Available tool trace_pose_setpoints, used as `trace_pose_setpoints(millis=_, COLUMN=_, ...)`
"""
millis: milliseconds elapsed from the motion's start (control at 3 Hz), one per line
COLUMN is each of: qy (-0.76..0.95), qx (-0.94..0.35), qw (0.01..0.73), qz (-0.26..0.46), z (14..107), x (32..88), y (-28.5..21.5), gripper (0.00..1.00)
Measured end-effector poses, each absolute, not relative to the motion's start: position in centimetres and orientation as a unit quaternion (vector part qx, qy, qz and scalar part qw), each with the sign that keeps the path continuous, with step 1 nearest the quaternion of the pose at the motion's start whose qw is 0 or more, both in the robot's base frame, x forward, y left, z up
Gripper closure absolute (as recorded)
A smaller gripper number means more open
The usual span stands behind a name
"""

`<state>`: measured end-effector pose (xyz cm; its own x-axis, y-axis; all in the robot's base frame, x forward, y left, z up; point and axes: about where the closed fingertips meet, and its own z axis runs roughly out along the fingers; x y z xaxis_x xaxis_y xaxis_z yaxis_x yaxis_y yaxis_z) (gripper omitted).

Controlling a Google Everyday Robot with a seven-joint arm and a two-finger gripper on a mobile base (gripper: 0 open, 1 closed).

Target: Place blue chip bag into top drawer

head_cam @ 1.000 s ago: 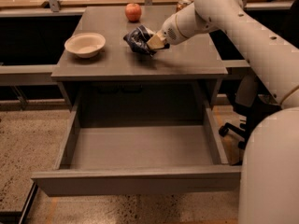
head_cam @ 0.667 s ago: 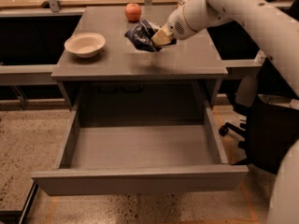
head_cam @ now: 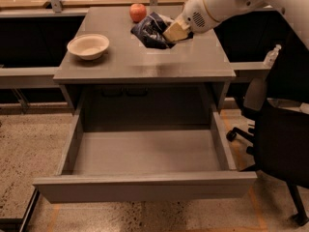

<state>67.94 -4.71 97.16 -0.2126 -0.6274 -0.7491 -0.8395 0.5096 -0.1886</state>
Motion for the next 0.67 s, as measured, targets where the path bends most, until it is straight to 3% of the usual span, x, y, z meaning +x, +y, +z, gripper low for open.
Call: trace_pose_setpoints(millis=667, qy=0.763, qx=-0.517, qw=0.364, qz=0.135, z=93.8, x=61.1, y=-4.0, gripper=1.00)
